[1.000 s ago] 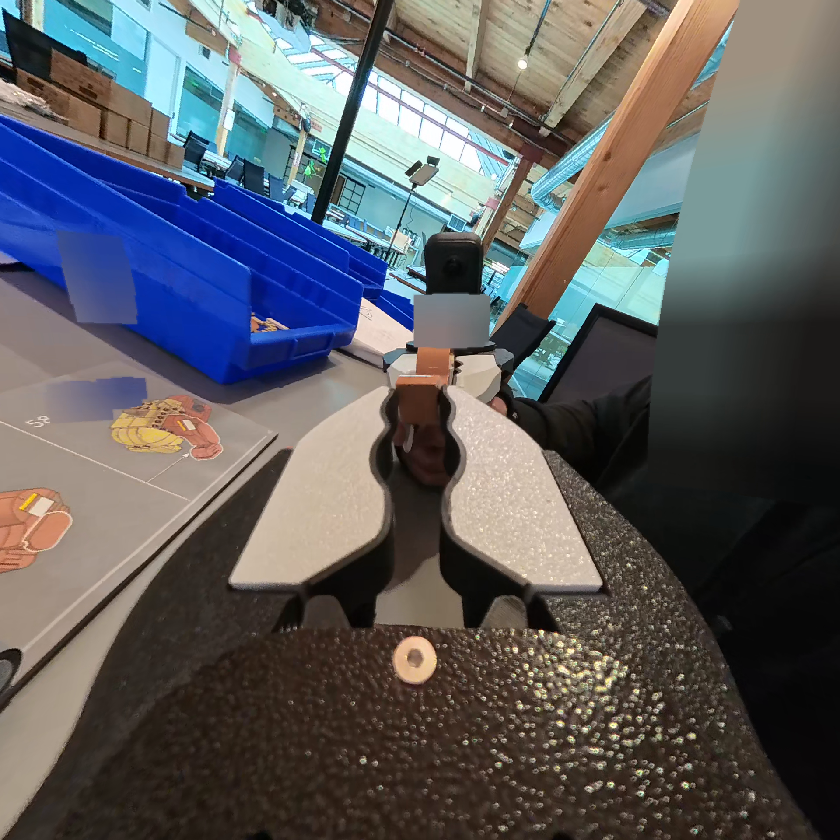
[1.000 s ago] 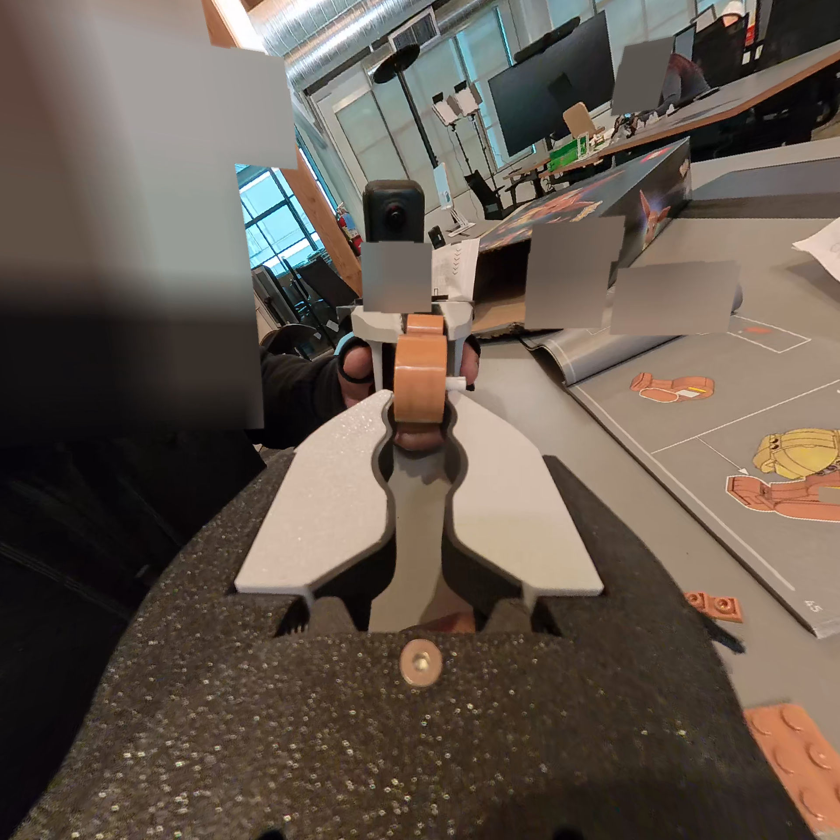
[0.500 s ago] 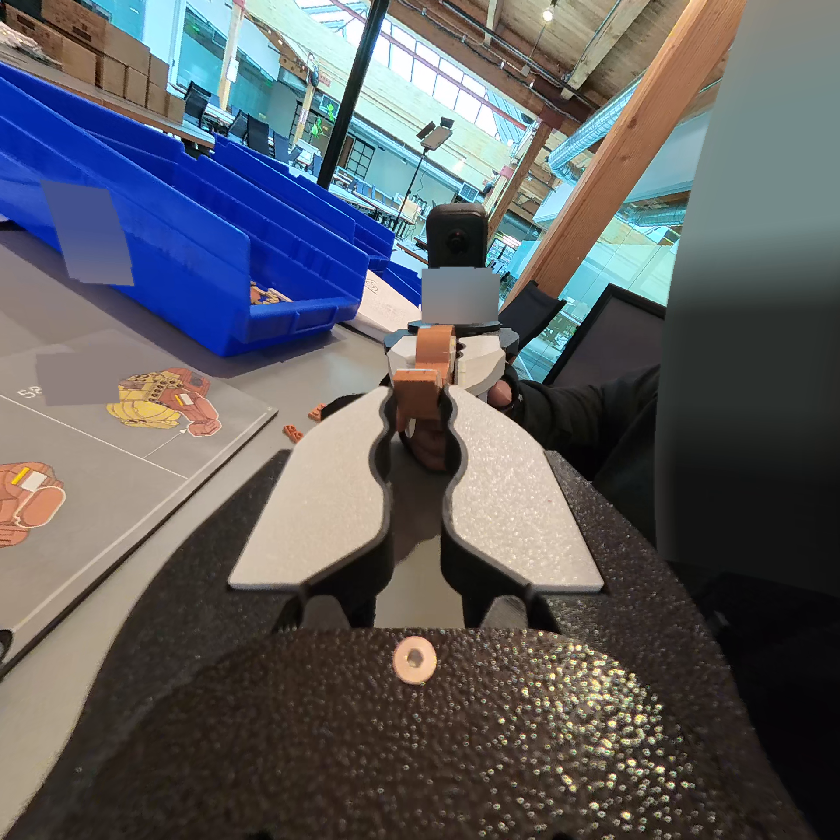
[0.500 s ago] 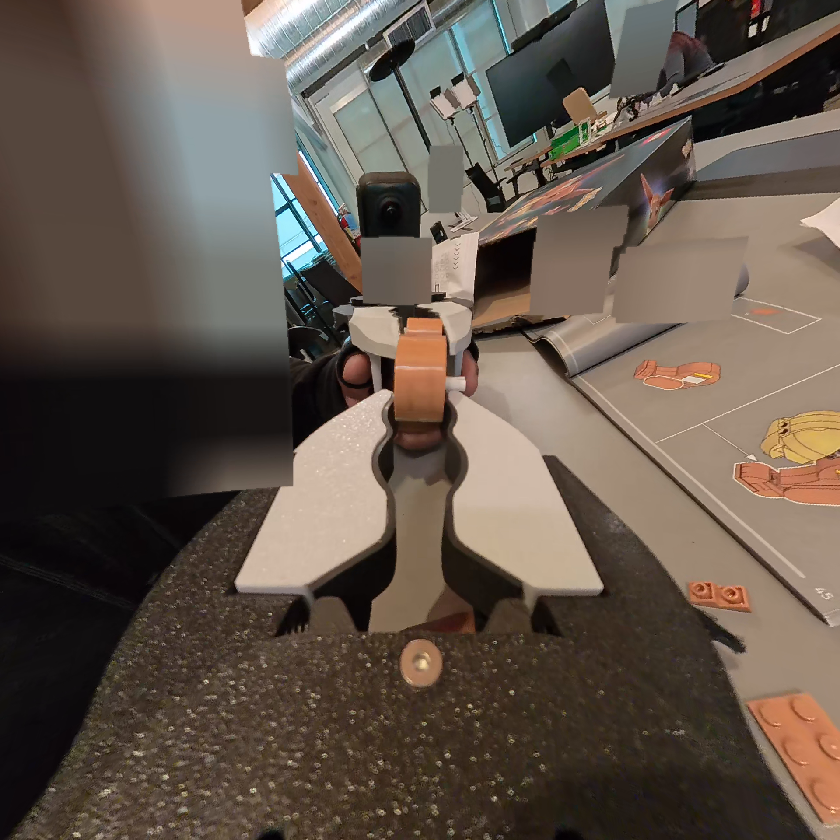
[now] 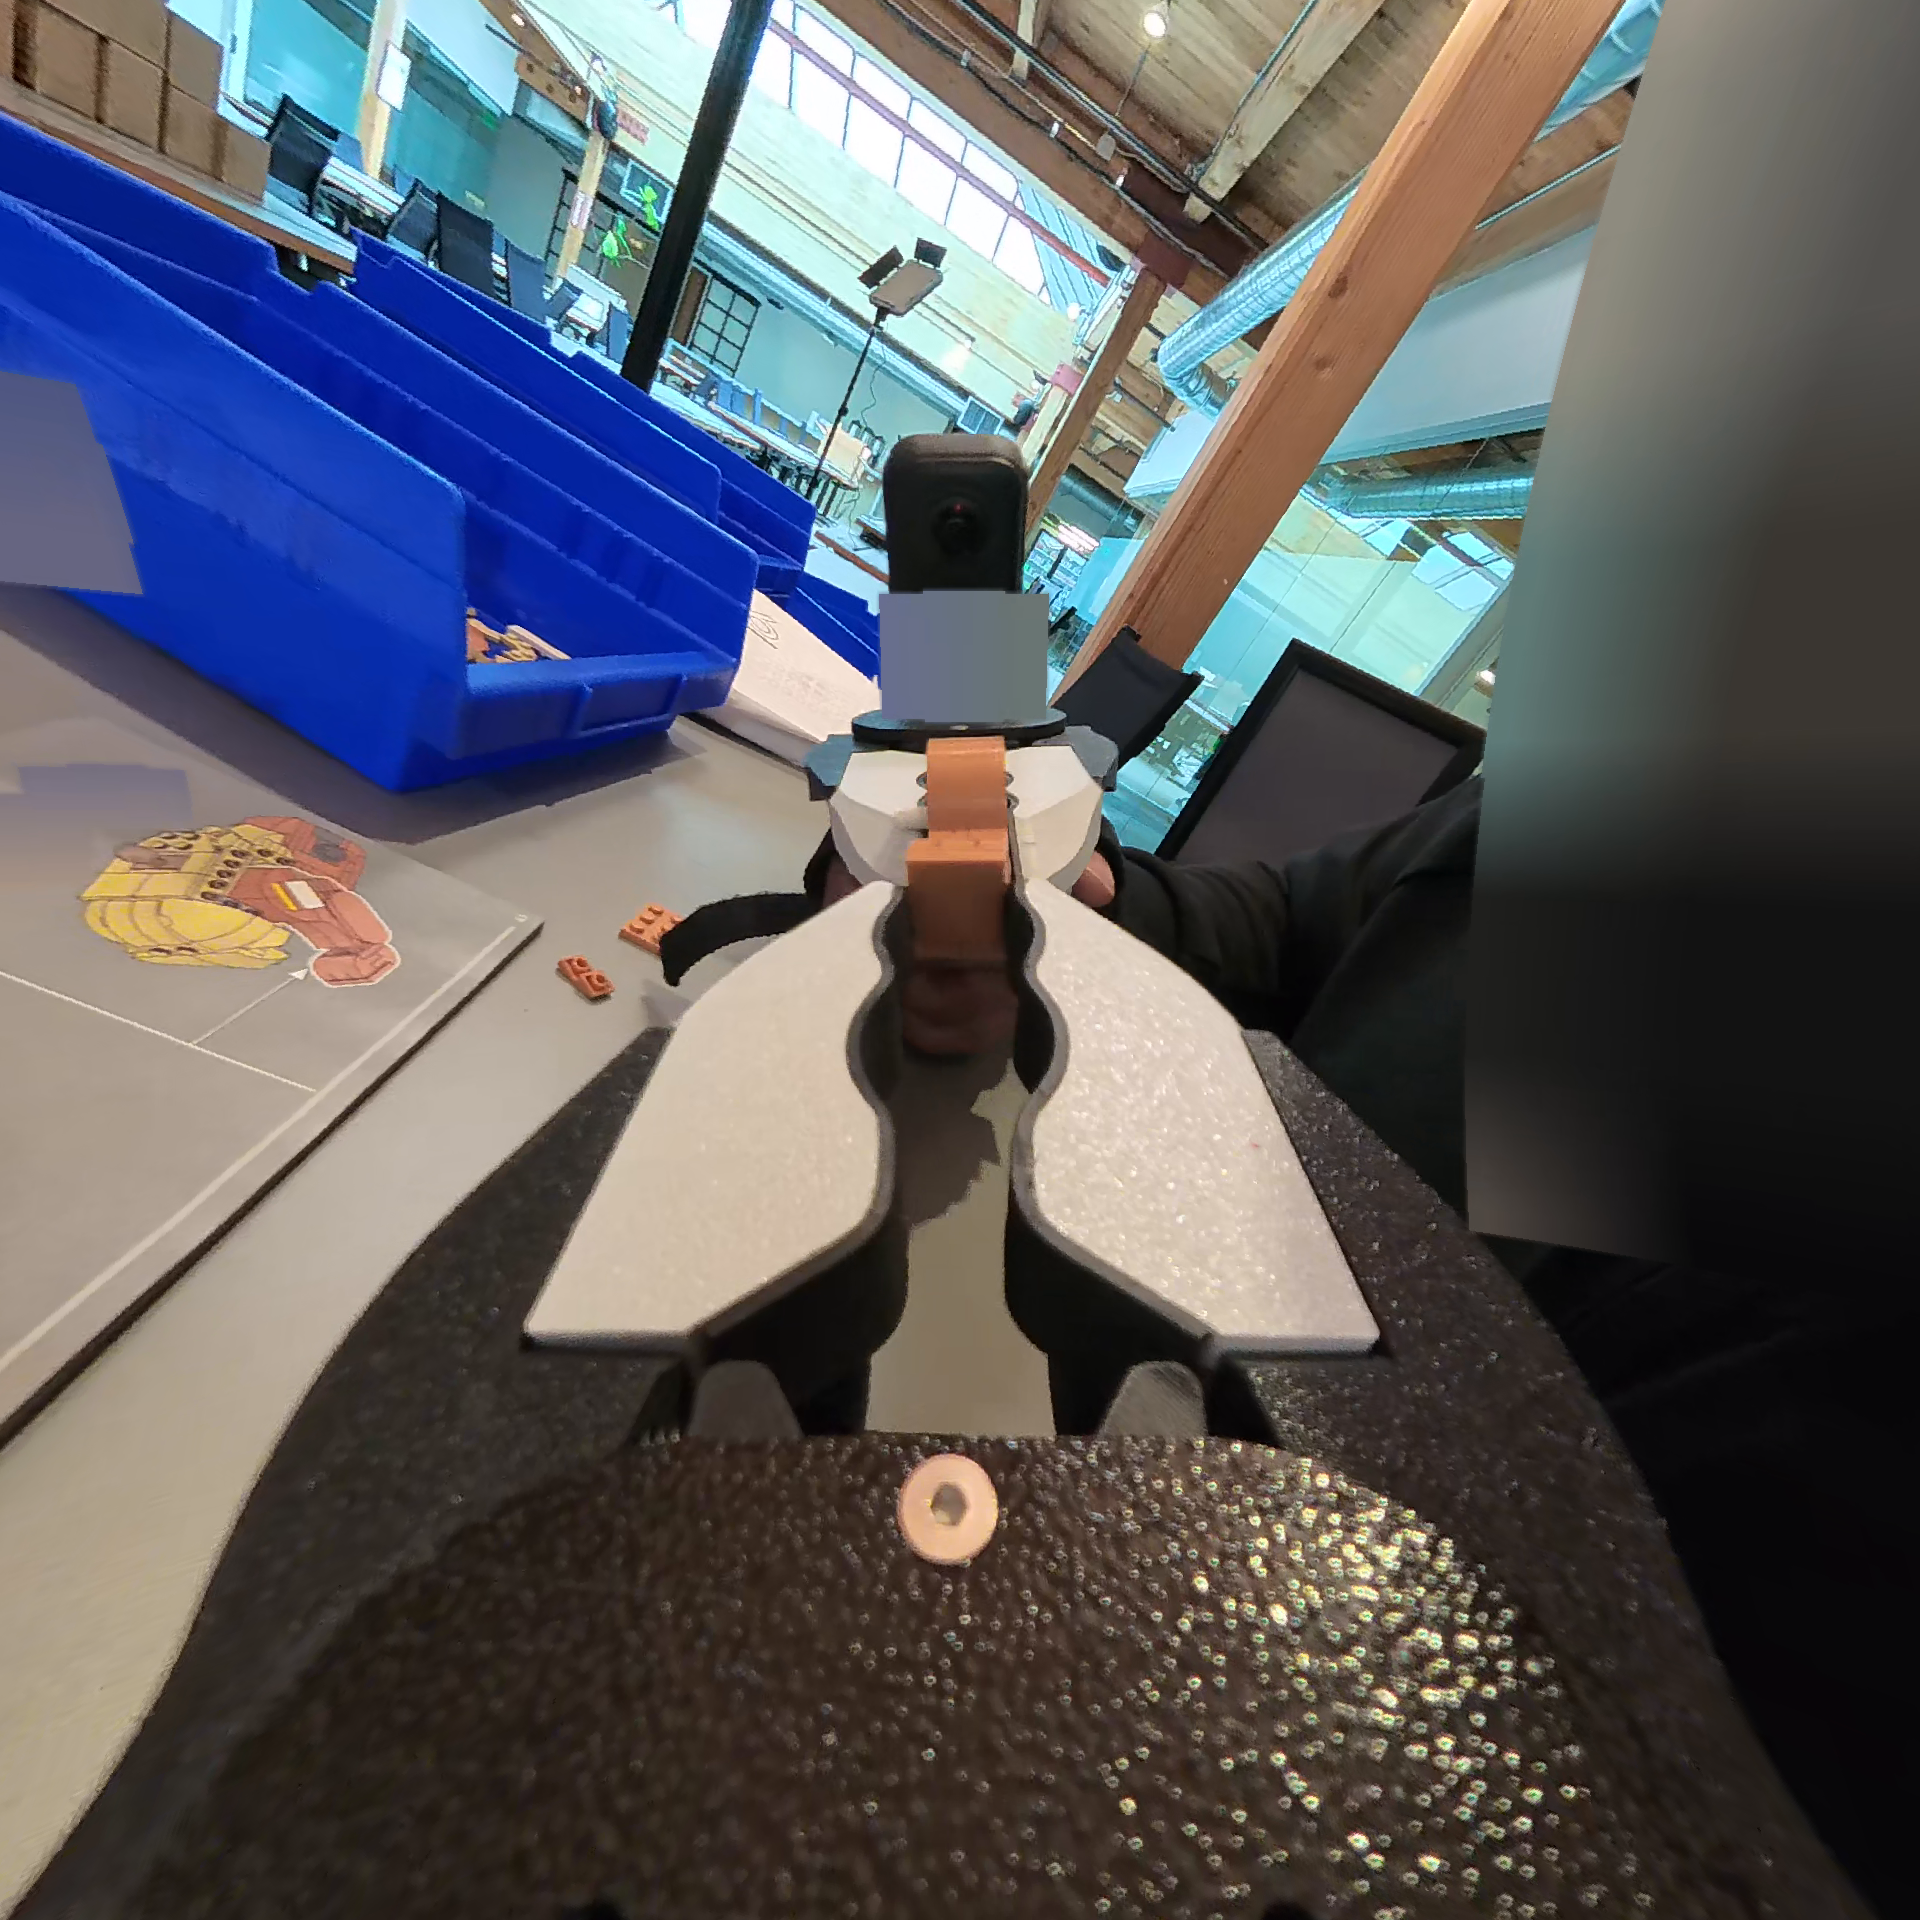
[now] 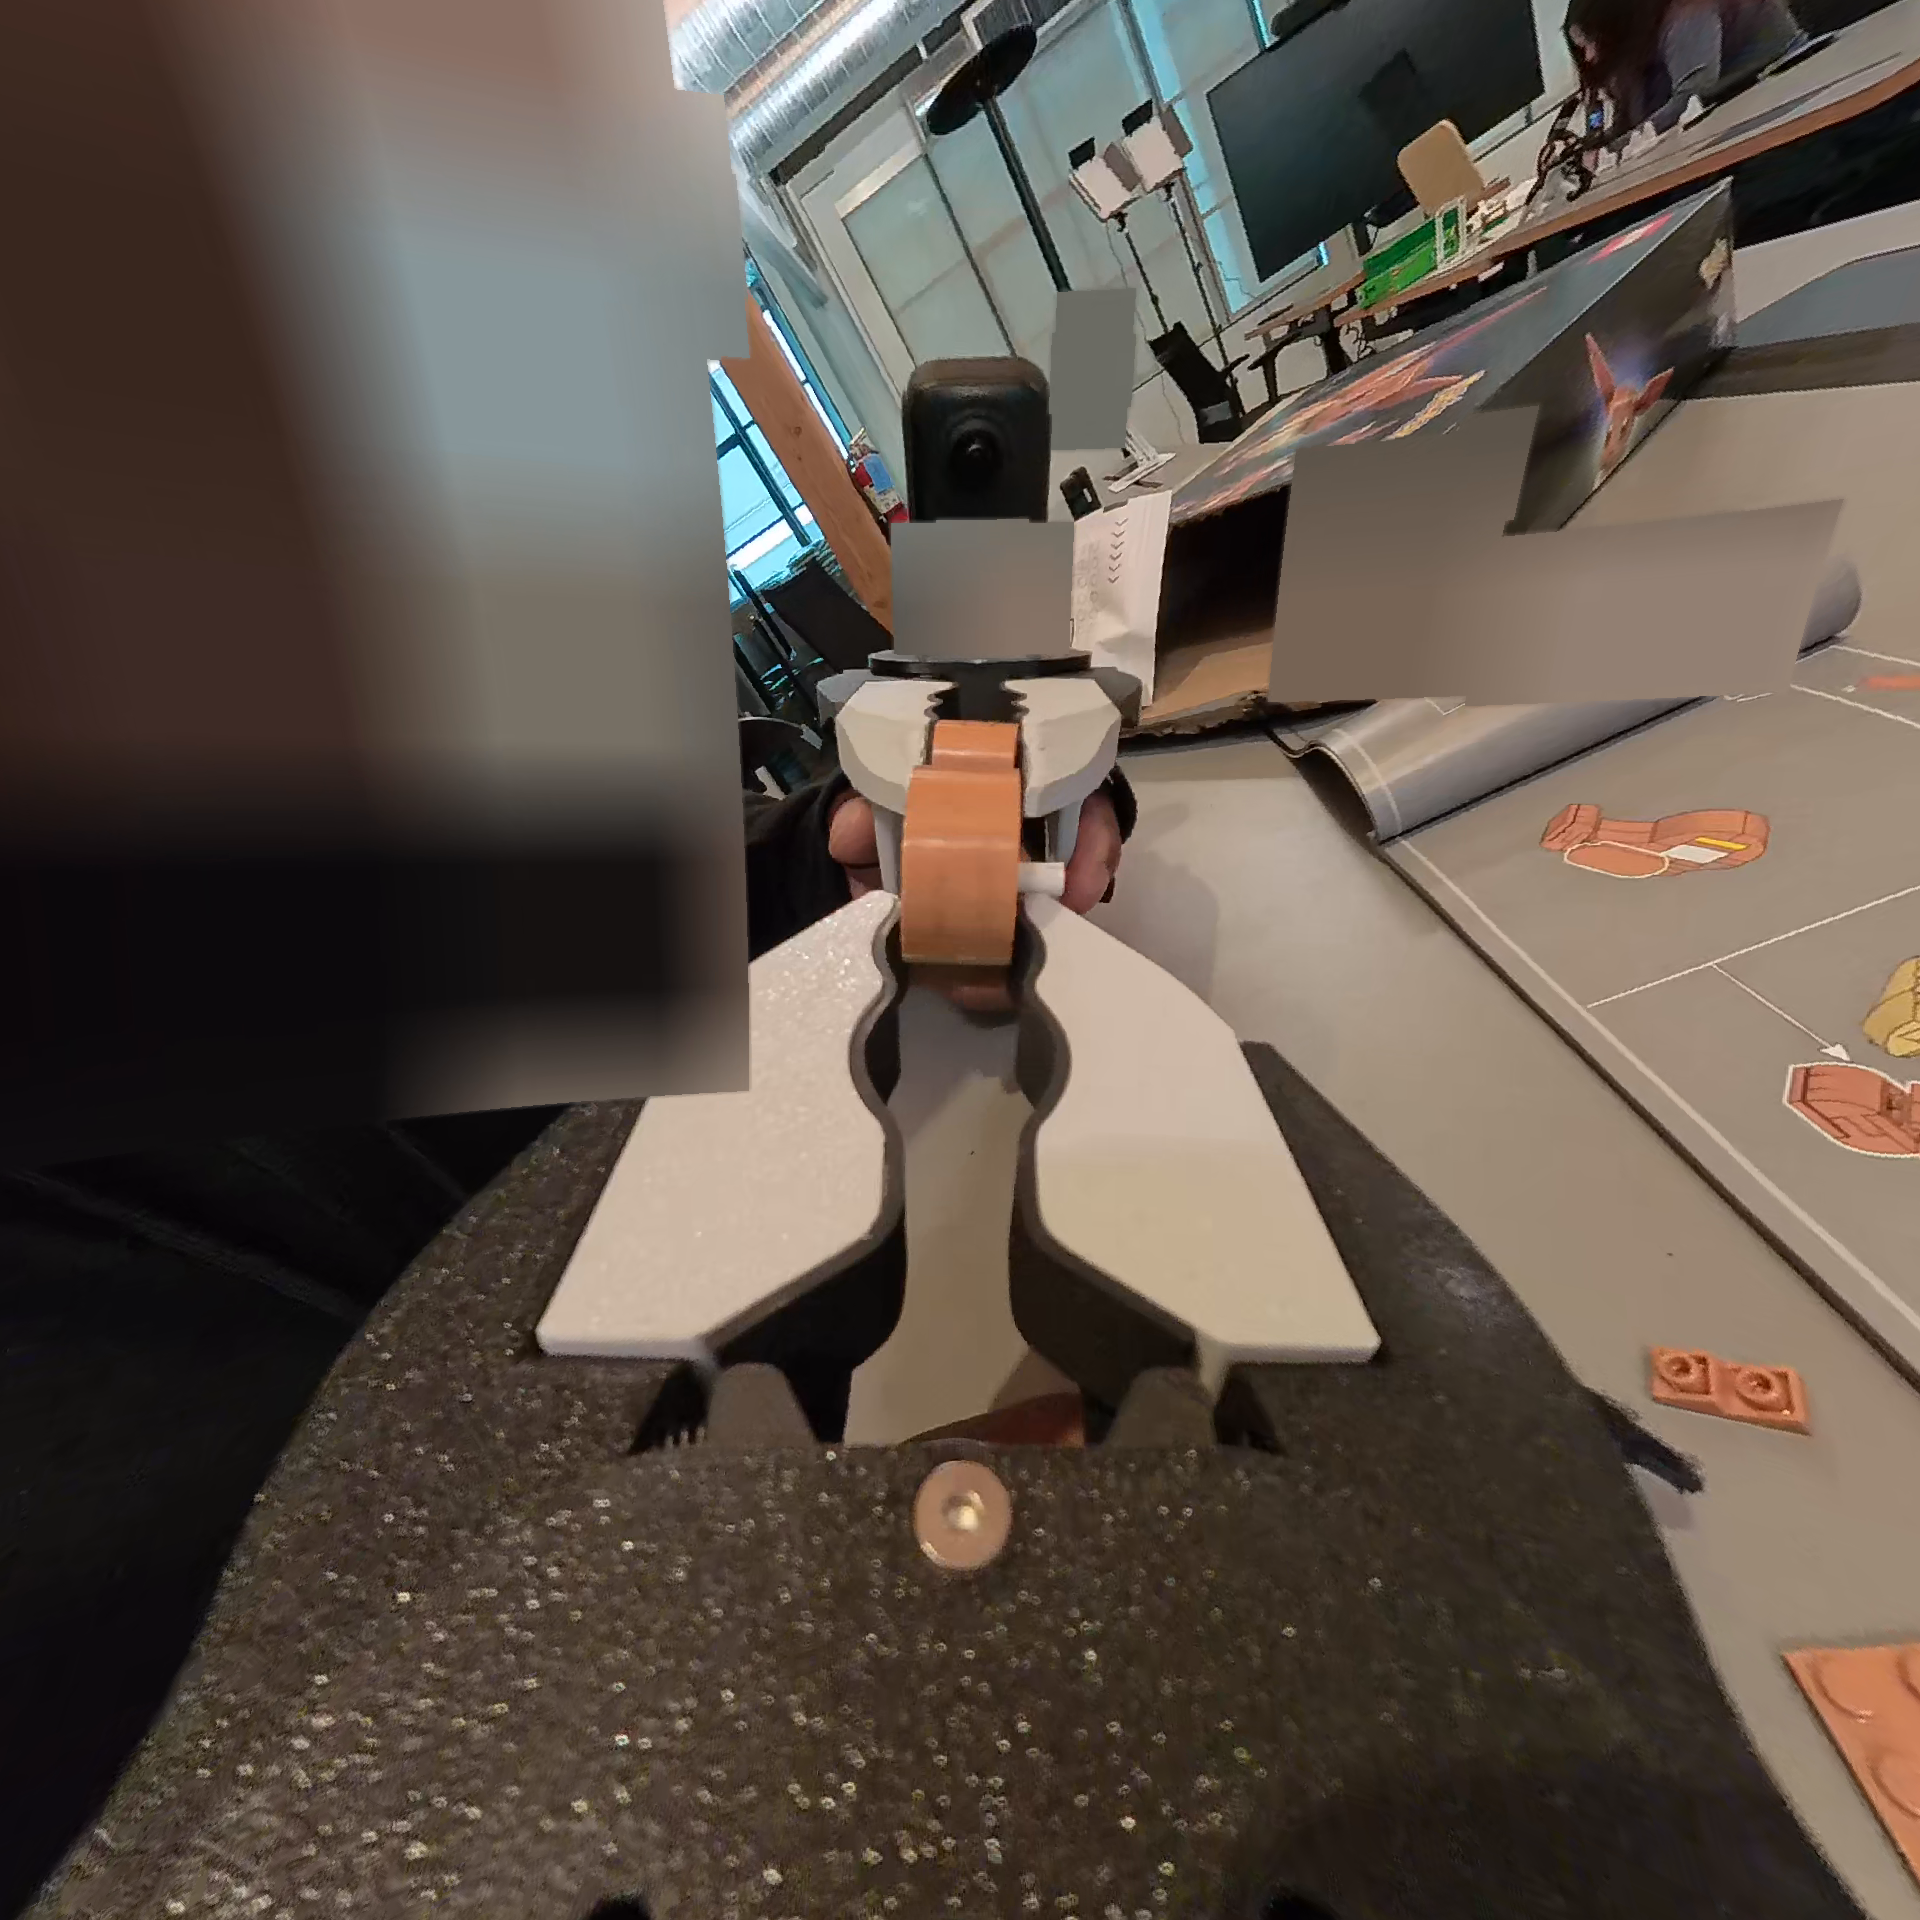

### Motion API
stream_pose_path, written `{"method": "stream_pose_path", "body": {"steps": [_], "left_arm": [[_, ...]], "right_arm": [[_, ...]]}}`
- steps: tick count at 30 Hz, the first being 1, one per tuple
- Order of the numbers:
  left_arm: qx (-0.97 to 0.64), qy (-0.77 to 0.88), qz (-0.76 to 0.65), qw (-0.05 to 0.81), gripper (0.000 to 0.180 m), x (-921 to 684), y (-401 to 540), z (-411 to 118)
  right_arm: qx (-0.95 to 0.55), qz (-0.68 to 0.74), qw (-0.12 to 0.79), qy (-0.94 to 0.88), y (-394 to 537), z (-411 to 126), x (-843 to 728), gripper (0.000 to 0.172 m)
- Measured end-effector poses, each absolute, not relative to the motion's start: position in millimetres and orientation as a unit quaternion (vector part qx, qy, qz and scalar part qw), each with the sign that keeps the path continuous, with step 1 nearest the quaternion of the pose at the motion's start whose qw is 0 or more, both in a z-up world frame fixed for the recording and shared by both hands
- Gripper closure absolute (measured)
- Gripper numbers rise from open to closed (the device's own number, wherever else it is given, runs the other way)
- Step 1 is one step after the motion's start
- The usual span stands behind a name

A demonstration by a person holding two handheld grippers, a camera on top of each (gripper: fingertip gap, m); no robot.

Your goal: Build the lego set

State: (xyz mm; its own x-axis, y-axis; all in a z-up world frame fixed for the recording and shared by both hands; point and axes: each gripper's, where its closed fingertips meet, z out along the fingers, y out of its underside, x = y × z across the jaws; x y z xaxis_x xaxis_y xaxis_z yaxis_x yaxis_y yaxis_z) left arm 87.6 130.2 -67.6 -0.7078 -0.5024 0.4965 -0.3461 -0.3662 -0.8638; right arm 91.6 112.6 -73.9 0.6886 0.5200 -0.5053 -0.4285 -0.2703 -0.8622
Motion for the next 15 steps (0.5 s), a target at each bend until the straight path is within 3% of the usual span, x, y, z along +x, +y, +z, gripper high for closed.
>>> {"method": "stream_pose_path", "body": {"steps": [15], "left_arm": [[-0.409, 0.561, -0.708, 0.132, 0.164, 96.2, 135.2, -72.6]], "right_arm": [[-0.71, 0.35, 0.611, -0.004, 117.7, -78.7, 99.5, 0.155]]}}
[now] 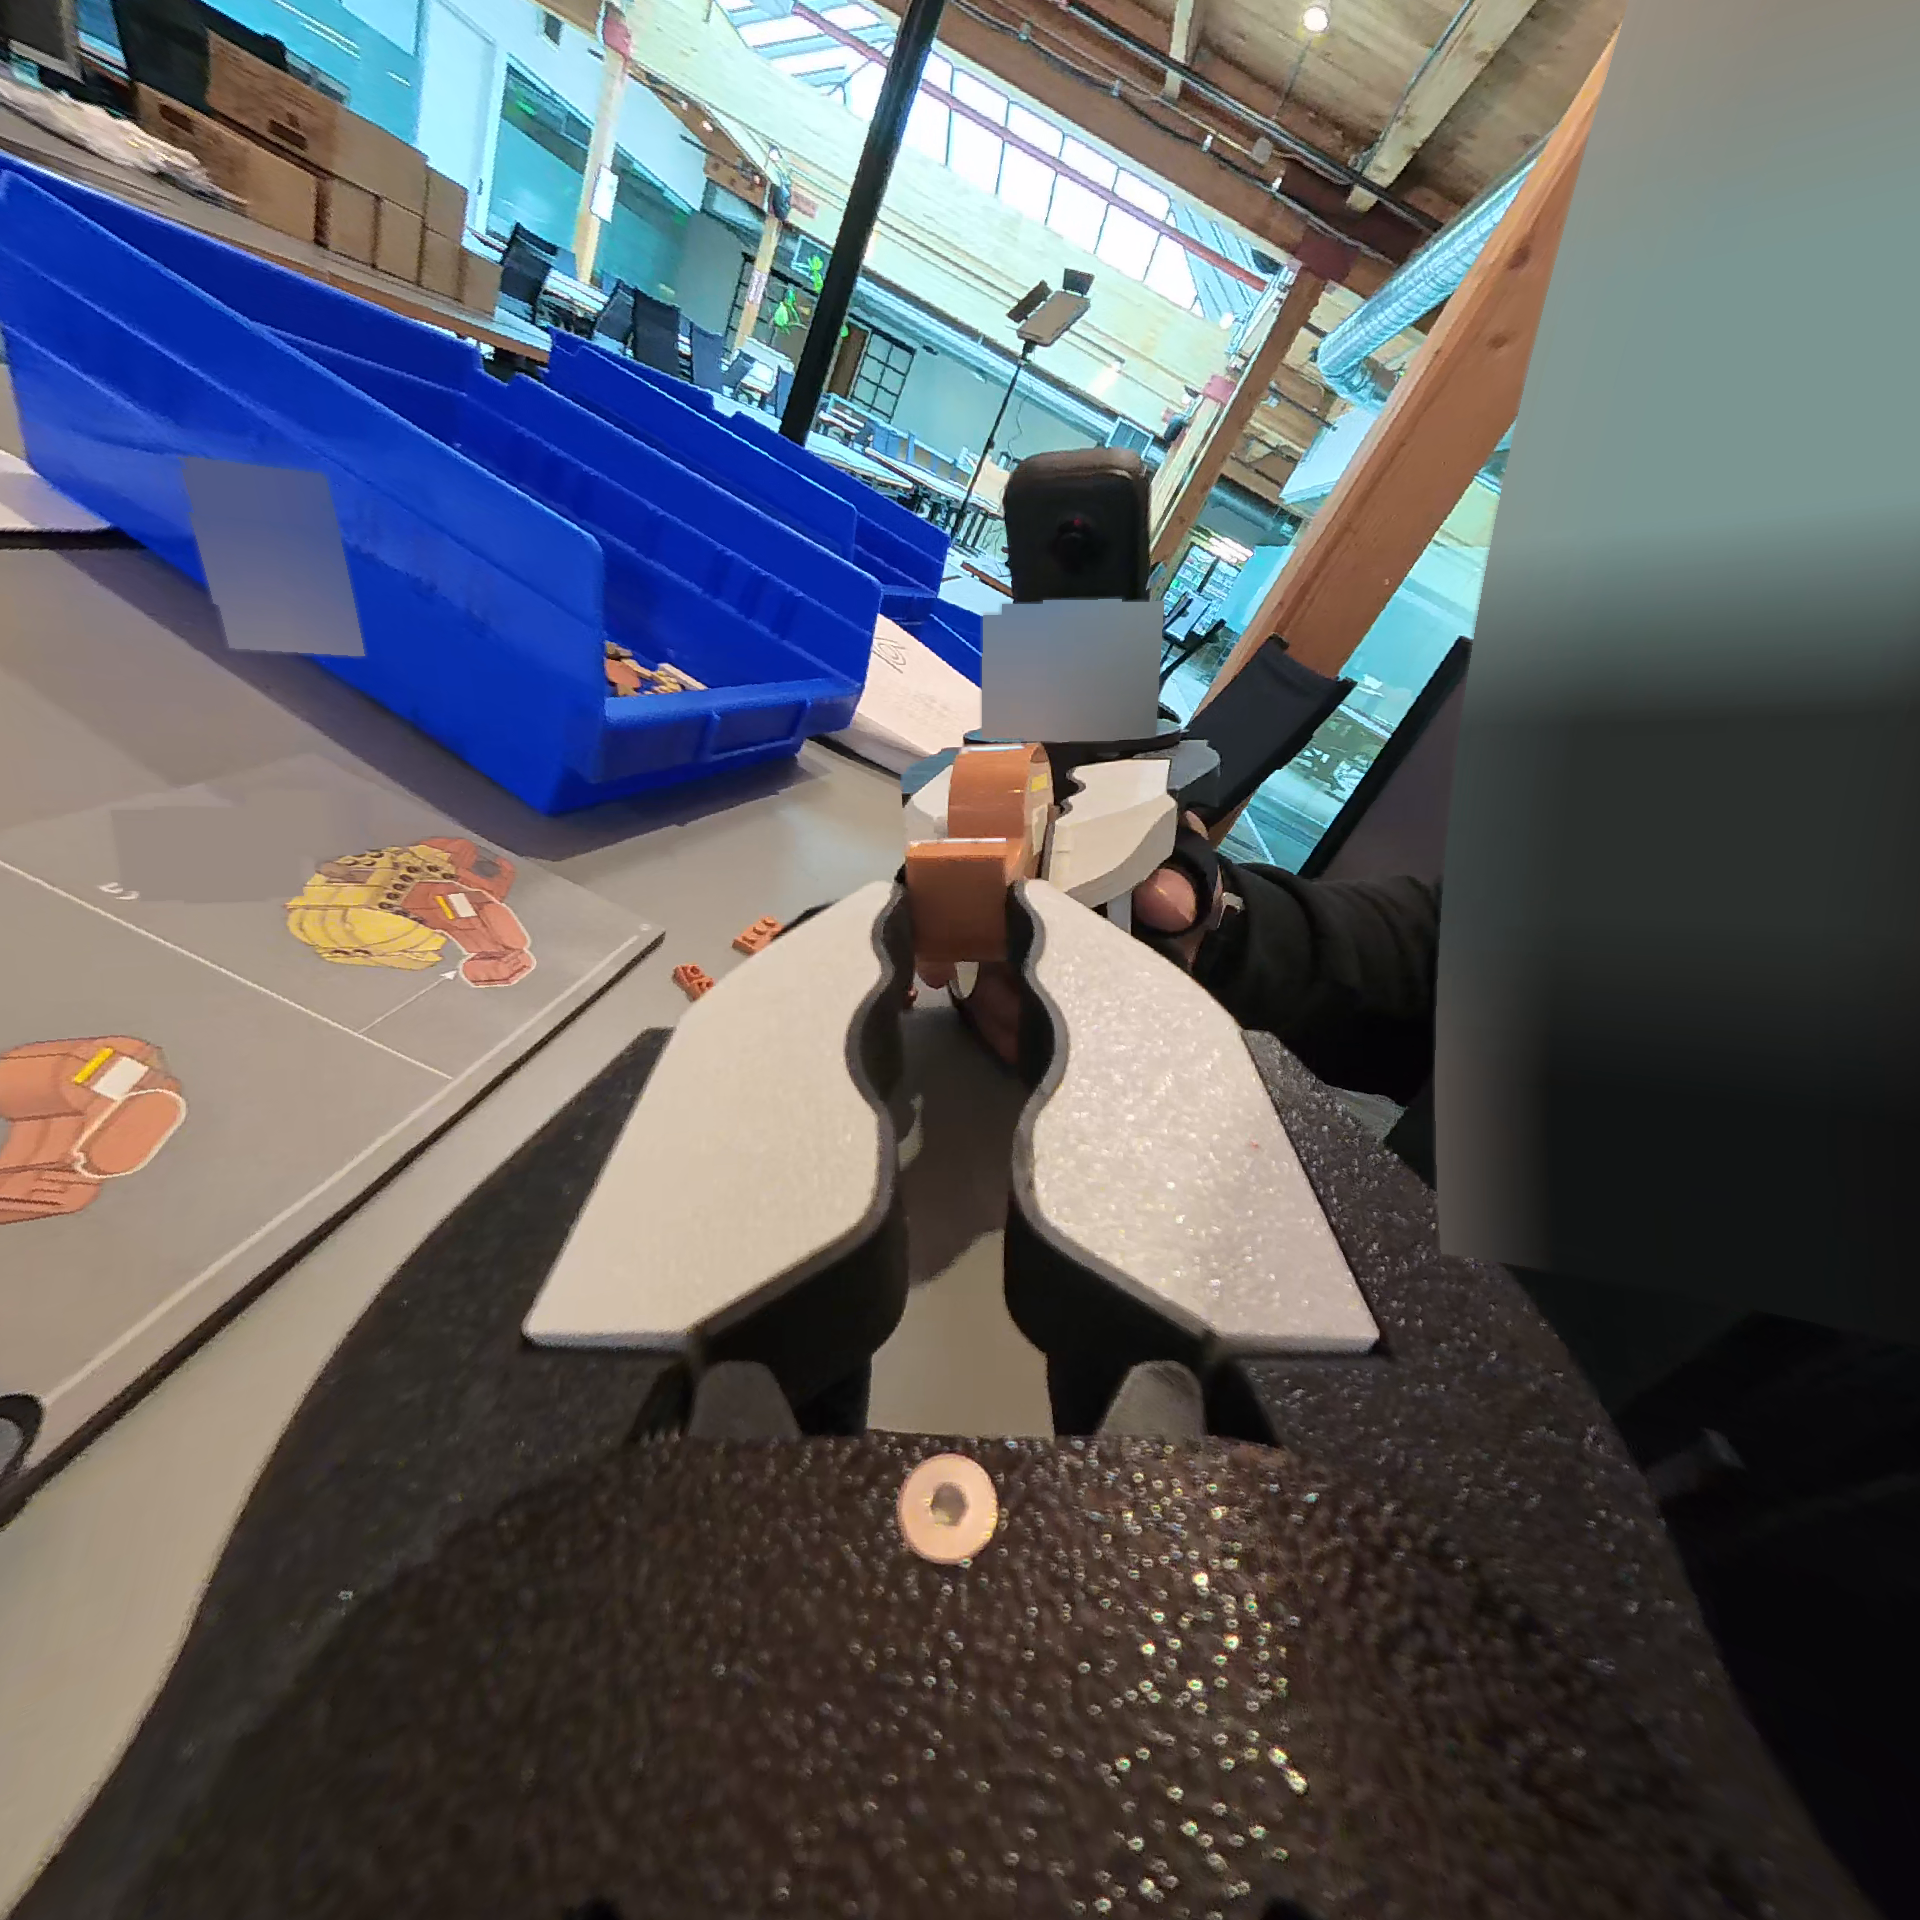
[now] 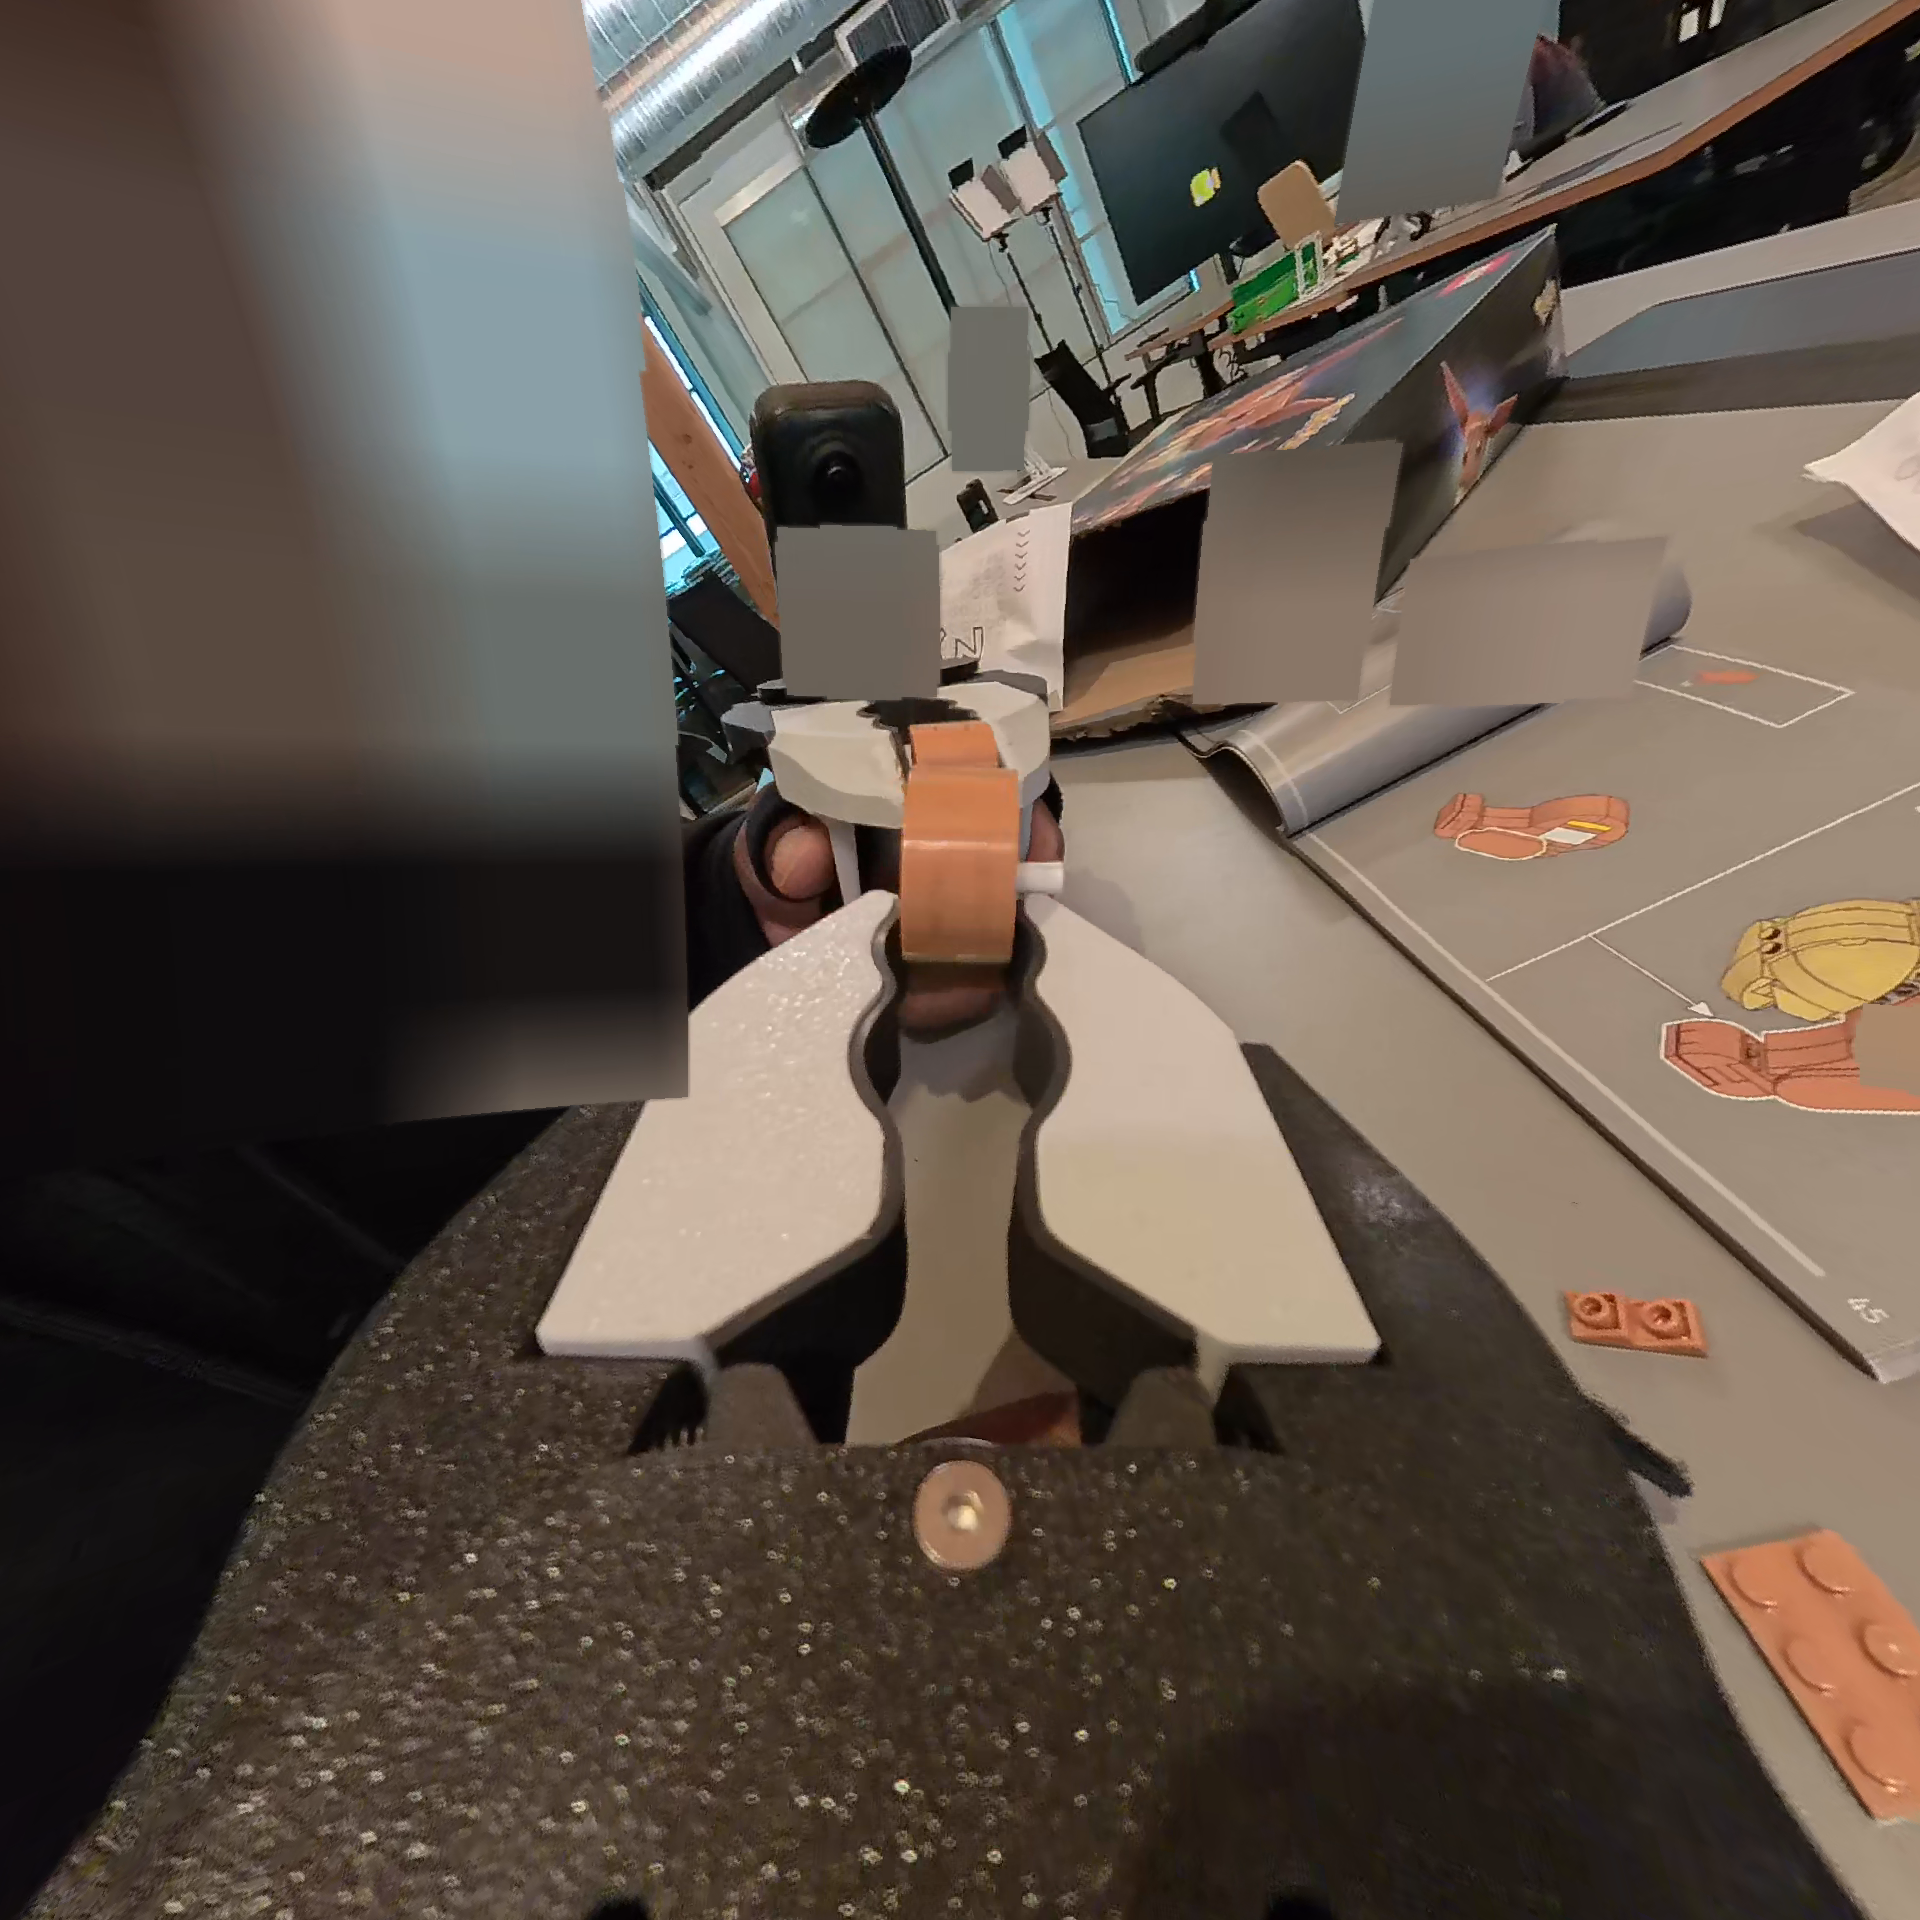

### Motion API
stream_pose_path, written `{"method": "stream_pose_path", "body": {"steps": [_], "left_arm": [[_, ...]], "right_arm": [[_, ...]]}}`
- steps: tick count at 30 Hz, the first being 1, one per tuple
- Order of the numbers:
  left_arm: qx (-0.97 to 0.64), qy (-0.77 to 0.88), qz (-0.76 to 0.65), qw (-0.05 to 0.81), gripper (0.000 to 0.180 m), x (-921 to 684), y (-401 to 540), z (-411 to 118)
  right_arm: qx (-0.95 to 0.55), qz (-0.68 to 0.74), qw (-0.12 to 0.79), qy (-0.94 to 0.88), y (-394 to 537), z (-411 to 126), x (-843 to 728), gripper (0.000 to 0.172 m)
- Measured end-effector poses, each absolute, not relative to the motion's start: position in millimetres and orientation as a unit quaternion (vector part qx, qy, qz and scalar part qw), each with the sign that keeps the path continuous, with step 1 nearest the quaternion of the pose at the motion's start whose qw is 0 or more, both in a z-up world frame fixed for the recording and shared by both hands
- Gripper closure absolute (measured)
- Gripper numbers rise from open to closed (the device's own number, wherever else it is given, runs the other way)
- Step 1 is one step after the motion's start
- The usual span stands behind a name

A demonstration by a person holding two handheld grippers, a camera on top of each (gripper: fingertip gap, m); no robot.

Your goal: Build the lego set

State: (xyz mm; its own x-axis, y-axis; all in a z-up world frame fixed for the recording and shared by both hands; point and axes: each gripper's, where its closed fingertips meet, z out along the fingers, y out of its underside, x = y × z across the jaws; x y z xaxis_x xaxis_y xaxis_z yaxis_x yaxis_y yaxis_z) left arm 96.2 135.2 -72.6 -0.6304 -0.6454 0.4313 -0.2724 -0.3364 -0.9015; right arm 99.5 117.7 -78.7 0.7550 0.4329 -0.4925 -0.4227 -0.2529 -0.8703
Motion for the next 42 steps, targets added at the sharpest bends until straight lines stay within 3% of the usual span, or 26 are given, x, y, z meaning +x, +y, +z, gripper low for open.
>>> {"method": "stream_pose_path", "body": {"steps": [8, 17, 42], "left_arm": [[-0.397, 0.53, -0.747, 0.055, 0.164, 91, 129, -66], [-0.38, 0.535, -0.754, 0.027, 0.164, 87, 124, -64], [-0.388, 0.525, -0.754, 0.07, 0.16, 93, 130, -60]], "right_arm": [[-0.689, 0.387, 0.613, -0.014, 114, -72, 94, 0.155], [-0.683, 0.404, 0.607, -0.023, 109, -71, 90, 0.155], [-0.681, 0.386, 0.622, -0.007, 114, -68, 93, 0.154]]}}
